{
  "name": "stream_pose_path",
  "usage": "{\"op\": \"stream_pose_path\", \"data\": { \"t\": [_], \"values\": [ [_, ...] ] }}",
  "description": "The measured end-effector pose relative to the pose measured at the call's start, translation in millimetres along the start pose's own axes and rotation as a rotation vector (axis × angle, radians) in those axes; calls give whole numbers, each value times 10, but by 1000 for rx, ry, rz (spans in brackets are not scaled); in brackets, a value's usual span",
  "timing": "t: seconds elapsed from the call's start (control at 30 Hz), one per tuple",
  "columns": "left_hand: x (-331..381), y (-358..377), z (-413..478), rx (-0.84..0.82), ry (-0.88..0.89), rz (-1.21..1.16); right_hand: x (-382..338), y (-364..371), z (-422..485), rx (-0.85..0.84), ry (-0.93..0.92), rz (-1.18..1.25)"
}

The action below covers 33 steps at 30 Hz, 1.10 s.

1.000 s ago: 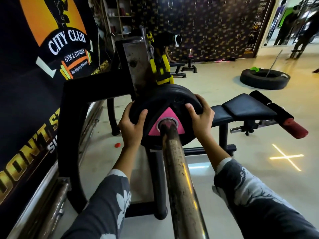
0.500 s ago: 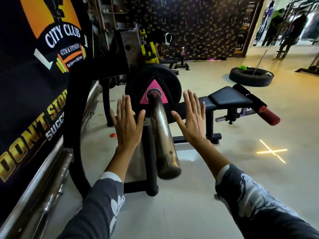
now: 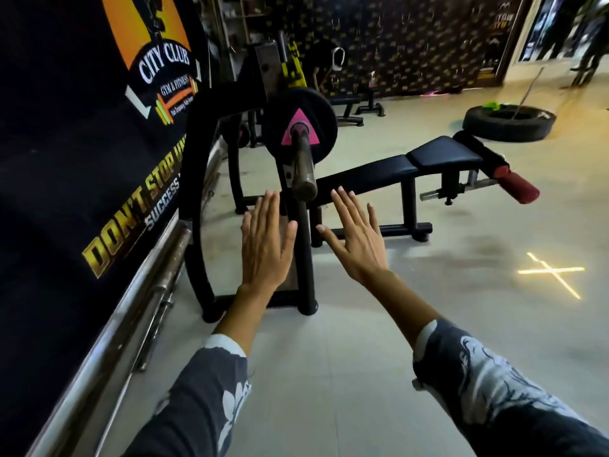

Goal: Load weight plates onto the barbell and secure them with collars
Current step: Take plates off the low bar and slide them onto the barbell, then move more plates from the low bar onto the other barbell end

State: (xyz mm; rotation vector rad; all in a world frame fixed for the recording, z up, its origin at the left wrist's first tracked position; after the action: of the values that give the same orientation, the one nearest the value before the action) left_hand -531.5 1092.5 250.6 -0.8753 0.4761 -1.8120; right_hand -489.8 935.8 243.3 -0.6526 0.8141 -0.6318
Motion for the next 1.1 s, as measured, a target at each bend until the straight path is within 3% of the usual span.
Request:
{"op": "stream_pose_path", "data": {
  "t": [0.37,0.6,0.97,1.1],
  "values": [
    [149,21,-836,-120,2,-91,6,35,-1030,-46,203,-68],
    [605,757,-1236,-358,53,-242,517,-48,-1899,-78,533,-72],
    [2636,2843,-1461,-740,370,-297,2763,-1165,-2678,-3,880,-265],
    [3481,3625,-1352,-835,507,-249,3706,-1559,-2806,-77,946,-351]
  ]
}}
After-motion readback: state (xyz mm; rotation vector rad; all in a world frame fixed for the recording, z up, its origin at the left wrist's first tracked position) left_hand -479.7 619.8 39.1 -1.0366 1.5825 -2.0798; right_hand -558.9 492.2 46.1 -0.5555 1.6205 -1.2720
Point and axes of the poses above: each hand's wrist, its own z-axis towards the middle knuckle, its own y-axis out of the palm, x = y × z, the point moved 5 cm from there along z, towards the middle knuckle, and after that the axes turned 3 degrees about y, right-handed, at the moved point
